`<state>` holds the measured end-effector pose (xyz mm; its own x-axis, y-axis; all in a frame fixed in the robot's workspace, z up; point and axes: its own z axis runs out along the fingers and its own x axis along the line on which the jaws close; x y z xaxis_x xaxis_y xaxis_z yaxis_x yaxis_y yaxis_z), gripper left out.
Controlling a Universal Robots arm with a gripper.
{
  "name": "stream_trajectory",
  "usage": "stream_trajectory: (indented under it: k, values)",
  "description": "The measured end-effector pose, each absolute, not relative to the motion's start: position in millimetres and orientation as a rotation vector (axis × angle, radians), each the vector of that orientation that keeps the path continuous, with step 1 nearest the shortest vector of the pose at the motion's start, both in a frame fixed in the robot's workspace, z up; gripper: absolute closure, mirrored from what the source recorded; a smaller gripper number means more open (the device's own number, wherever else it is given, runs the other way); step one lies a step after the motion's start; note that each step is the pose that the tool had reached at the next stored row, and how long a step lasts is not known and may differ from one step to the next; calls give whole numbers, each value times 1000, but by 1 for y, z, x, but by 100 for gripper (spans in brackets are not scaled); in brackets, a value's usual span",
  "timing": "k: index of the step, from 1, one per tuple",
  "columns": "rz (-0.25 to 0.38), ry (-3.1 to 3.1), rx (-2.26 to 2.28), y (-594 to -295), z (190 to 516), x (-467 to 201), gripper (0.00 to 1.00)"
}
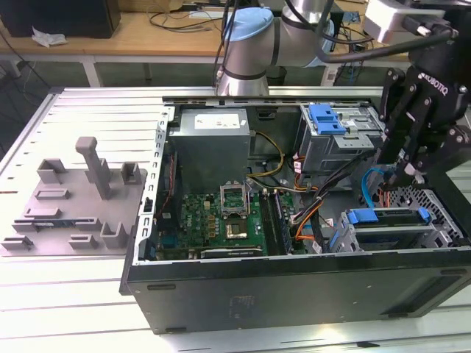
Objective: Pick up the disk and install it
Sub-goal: 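Insert the first disk wire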
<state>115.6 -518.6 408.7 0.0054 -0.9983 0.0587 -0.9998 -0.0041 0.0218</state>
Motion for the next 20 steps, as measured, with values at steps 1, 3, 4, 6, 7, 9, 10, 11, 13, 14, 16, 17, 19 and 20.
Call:
stream_trajectory:
  k: [1, 3, 4, 6, 7, 9, 10, 11, 13, 14, 16, 17, 19, 20]
  values:
    - [46, -2173, 2183, -514, 409, 116, 56]
    - [58, -2168, 2178, -505, 409, 116, 56]
    - [63, -2165, 2175, -502, 409, 116, 56]
    - [74, -2160, 2170, -493, 409, 116, 56]
    - [78, -2158, 2168, -491, 409, 116, 56]
    - [90, -2152, 2161, -484, 409, 118, 56]
    - [93, -2151, 2160, -483, 409, 119, 56]
    - [95, -2150, 2158, -482, 409, 120, 56]
    - [100, -2148, 2155, -479, 409, 124, 56]
    - [102, -2149, 2152, -478, 409, 125, 56]
    - [103, -2153, 2145, -477, 409, 127, 56]
    - [104, -2156, 2142, -476, 409, 129, 56]
    - [105, -2165, 2130, -475, 409, 132, 56]
    - [105, -2169, 2125, -475, 409, 134, 56]
